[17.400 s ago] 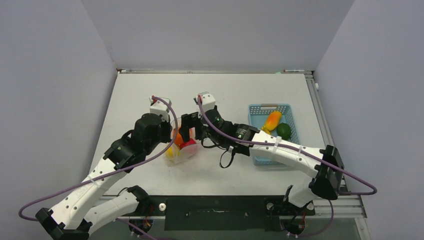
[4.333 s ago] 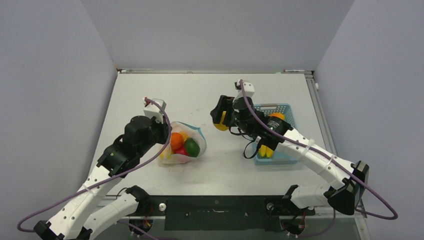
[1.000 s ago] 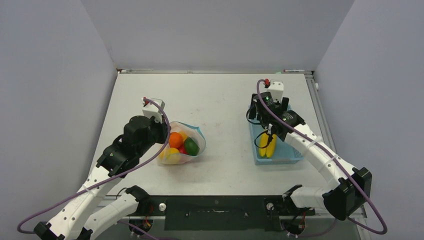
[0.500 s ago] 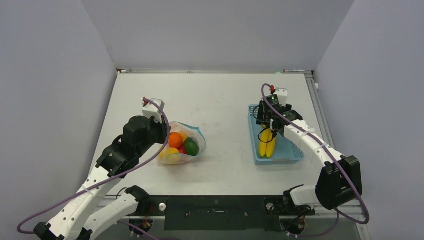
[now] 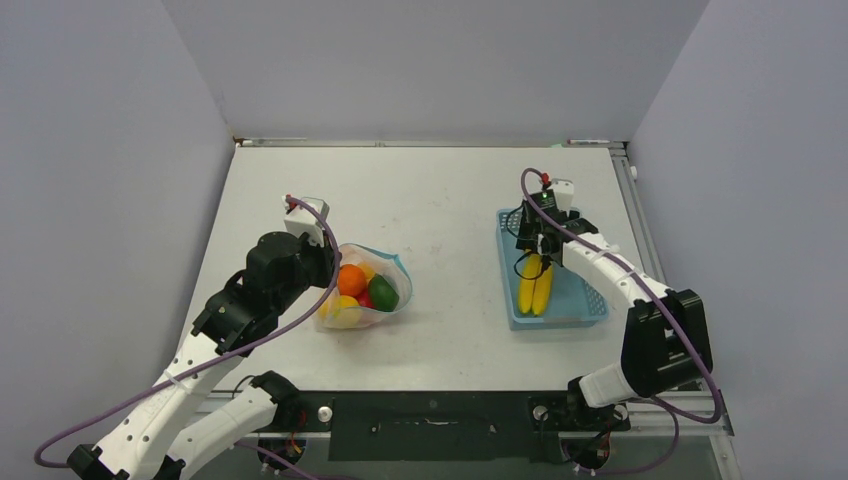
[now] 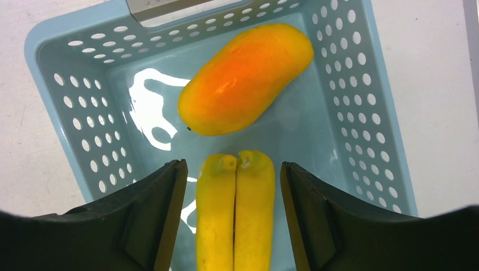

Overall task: Place the food in the zip-top bag and seal the zipper
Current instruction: Pick up the fake fruit from the bin, then place the fake fruit in the zipper food storage bag.

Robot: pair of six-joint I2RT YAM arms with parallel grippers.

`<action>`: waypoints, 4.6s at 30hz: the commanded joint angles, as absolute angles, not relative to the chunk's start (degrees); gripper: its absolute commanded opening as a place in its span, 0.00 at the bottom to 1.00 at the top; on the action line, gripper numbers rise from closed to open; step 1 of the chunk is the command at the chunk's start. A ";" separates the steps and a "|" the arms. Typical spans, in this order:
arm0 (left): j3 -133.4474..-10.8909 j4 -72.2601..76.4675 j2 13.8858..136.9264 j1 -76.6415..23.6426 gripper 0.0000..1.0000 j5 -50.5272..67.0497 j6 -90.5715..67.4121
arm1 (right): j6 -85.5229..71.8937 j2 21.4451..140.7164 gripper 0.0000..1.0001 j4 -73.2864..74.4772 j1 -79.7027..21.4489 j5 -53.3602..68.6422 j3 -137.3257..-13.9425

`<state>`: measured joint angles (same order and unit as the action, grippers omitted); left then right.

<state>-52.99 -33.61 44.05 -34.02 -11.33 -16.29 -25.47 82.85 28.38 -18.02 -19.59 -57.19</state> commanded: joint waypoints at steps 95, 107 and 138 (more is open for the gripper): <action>-53.02 -31.01 43.17 -33.76 0.00 -11.70 -16.61 | -27.65 71.21 0.05 -20.64 -57.79 -8.24 -62.95; -53.03 -30.93 43.31 -33.74 0.00 -11.45 -16.61 | -25.14 76.04 0.05 -40.44 -58.16 -2.38 -55.22; -54.86 -32.66 42.24 -33.89 0.00 -11.07 -20.77 | -19.21 81.32 0.05 -44.97 -65.14 0.18 -47.91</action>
